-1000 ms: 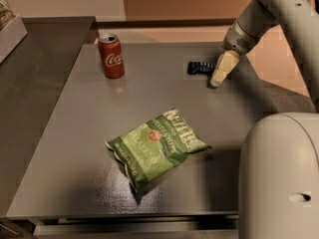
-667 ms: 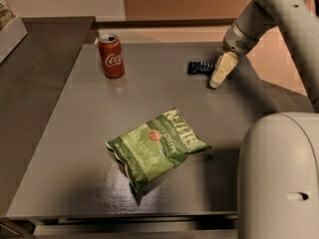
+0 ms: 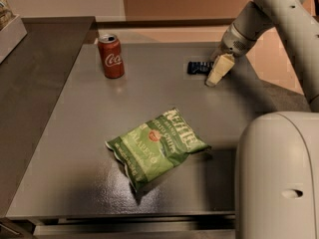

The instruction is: Move rxbar blueberry near green jalapeno chip bag

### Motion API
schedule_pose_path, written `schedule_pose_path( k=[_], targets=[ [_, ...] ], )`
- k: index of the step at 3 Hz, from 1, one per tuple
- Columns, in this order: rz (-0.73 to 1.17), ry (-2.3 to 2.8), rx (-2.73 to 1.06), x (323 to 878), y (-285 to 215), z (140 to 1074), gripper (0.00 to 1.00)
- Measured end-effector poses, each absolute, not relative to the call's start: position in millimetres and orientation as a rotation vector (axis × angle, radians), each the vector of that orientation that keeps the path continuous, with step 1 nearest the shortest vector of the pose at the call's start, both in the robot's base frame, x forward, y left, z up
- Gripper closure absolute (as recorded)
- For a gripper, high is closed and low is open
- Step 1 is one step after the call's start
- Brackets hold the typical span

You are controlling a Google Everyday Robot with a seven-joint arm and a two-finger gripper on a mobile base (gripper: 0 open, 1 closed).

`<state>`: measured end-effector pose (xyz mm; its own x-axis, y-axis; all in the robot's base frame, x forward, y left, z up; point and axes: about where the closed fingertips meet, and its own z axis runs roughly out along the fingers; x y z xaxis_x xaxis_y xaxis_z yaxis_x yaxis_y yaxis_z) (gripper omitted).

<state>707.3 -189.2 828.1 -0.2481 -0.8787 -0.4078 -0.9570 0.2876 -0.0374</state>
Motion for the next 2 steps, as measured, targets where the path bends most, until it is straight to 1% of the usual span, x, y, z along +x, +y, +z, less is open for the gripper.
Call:
schedule_pose_path(
  k=[2],
  targets=[
    [0.311,2.212,-1.659,707.1,-189.1,839.1,0.88]
  ],
)
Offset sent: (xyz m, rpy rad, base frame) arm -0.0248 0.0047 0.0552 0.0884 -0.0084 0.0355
